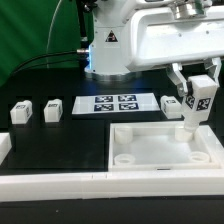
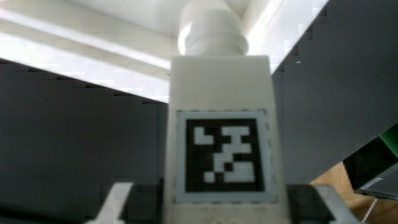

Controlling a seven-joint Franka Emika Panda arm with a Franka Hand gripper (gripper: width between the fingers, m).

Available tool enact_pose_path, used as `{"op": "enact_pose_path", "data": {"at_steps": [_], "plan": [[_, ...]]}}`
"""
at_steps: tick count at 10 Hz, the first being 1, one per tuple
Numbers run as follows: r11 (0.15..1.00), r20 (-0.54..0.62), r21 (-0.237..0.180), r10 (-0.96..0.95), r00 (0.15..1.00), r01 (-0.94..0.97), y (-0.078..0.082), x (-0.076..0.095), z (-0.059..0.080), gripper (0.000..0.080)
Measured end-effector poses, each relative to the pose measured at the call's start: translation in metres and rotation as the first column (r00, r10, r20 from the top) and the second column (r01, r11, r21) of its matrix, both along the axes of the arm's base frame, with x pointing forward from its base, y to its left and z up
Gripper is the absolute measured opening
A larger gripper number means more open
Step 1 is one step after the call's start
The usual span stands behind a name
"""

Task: Assemble one leg

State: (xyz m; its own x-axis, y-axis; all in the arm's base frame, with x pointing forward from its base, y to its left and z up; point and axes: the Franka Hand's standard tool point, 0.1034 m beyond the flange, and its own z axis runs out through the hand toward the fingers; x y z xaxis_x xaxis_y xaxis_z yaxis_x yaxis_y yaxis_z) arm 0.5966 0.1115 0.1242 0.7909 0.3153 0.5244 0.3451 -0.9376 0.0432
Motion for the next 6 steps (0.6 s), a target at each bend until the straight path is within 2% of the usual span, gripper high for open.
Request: {"op": "enact_pose_path", "data": {"at_steps": [1, 3, 6], "plan": [[1.0, -0.038, 0.009, -0.021, 0.999, 0.021, 0.0, -0.003, -0.004, 0.0294], [0.999, -0.084, 0.023, -0.023, 0.996, 0.025, 0.011, 0.018, 0.005, 0.0294], [1.0, -0.06, 0.024, -0.003, 0.998, 0.004, 0.013, 0.044, -0.006, 0.0294]]}}
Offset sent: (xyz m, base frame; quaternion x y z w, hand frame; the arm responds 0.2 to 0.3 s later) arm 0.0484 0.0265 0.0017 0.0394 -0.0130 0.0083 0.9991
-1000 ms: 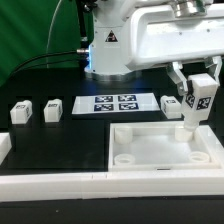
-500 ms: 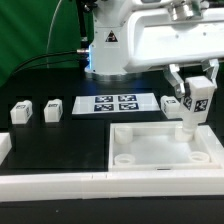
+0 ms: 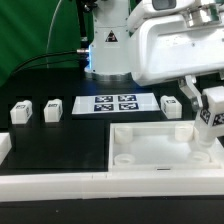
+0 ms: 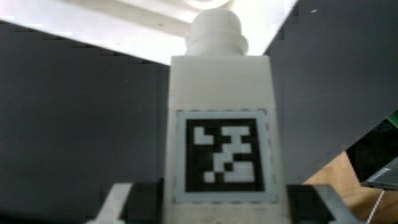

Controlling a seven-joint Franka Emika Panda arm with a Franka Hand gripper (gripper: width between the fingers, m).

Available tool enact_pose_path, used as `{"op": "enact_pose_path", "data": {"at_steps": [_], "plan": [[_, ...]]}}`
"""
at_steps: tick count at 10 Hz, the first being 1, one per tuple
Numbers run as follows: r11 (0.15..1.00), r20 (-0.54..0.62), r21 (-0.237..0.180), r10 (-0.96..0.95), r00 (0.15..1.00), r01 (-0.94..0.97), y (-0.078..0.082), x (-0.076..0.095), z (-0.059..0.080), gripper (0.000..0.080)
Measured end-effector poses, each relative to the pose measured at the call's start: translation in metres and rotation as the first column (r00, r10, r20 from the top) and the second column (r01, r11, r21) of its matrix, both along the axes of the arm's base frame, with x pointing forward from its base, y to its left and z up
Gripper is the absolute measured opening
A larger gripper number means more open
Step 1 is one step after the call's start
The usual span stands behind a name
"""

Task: Assemble one leg

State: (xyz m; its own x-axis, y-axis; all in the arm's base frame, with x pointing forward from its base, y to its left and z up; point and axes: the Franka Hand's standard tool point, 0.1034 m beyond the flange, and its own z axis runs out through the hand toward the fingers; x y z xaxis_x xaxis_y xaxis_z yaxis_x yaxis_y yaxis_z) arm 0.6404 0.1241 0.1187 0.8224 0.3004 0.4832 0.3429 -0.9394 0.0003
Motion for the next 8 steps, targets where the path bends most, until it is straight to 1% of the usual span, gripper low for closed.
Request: {"op": "enact_pose_path", "data": {"at_steps": [1, 4, 5, 6, 7, 8], "plan": [[1.0, -0.002, -0.002, 0.001, 1.0, -0.001, -0.002, -0.001, -0.003, 0.0294], [1.0, -0.004, -0.003, 0.001, 1.0, -0.001, -0.001, -0.001, -0.004, 0.0294], [1.0, 0.033, 0.001, -0.004, 0.999, 0.004, -0.002, 0.0, -0.002, 0.0294], [1.0, 0.087, 0.006, -0.013, 0.996, 0.013, -0.004, -0.006, -0.005, 0.0294], [1.0, 0.079, 0.004, -0.011, 0.997, 0.011, -0.004, -0.013, -0.011, 0.0294], [1.0, 0.079, 0.004, -0.012, 0.997, 0.012, -0.005, -0.014, -0.012, 0.0294]]}}
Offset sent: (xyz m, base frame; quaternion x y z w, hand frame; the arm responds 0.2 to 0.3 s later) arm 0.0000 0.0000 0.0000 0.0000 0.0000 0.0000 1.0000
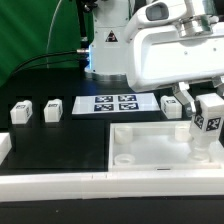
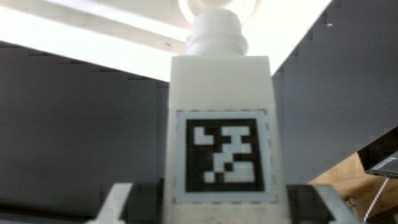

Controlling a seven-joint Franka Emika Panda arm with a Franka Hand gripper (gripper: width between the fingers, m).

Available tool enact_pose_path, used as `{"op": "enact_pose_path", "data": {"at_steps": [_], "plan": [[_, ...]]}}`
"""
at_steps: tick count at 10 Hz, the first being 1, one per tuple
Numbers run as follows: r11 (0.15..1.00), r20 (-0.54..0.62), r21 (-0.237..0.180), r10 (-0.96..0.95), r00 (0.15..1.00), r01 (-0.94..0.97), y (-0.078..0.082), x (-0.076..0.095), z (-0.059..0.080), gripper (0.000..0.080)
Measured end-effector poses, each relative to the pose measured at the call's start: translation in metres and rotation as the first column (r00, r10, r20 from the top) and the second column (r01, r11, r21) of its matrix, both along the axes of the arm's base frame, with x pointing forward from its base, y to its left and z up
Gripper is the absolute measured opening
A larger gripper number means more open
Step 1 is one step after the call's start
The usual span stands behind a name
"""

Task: Assemble one leg

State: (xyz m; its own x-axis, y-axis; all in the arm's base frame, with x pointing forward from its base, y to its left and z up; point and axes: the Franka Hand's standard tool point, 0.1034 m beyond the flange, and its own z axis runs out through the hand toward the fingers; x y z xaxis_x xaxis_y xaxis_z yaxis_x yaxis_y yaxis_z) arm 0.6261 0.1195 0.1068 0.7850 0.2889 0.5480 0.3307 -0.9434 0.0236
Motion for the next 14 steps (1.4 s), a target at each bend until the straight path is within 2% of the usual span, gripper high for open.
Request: {"op": "enact_pose_path", "data": {"at_steps": [4, 9, 14], "plan": [[1.0, -0.008, -0.003, -0.003, 1.0, 0.003, -0.003, -0.008, -0.007, 0.0294], [1.0, -0.009, -0.001, 0.003, 1.0, -0.003, 0.001, -0.006, -0.01, 0.0294], [1.0, -0.007, 0.003, -0.005, 1.0, 0.005, -0.001, -0.007, -0.023, 0.0294]]}}
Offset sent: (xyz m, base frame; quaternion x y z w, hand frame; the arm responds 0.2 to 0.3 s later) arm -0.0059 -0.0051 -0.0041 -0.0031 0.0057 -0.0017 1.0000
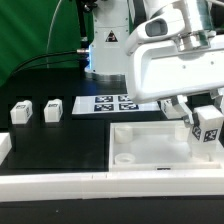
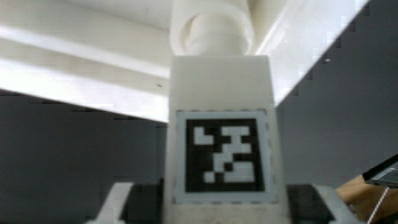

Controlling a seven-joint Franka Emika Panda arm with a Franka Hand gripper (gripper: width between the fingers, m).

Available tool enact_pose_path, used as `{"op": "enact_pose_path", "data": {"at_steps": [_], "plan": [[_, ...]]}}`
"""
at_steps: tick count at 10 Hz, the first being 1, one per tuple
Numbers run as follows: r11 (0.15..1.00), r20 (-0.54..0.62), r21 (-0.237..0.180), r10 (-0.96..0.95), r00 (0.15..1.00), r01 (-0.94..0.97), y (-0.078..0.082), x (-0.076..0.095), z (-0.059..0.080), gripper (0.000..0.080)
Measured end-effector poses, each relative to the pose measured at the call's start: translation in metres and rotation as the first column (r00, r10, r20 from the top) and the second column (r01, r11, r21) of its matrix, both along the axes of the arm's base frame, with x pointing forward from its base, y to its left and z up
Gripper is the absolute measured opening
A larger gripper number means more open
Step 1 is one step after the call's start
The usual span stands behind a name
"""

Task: Assemble one leg

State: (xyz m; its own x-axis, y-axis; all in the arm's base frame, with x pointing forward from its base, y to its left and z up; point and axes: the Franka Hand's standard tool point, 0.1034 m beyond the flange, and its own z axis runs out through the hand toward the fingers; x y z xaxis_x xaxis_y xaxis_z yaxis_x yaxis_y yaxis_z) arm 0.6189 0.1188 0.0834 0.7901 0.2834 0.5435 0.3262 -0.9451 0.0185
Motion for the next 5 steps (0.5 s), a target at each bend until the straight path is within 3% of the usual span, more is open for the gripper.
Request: {"op": "enact_pose_path", "data": {"at_steps": [5], "plan": [[1.0, 0.048, 0.004, -0.019, 0.999, 0.019, -0.0098, -0.0088, -0.0079, 0.0294]]}}
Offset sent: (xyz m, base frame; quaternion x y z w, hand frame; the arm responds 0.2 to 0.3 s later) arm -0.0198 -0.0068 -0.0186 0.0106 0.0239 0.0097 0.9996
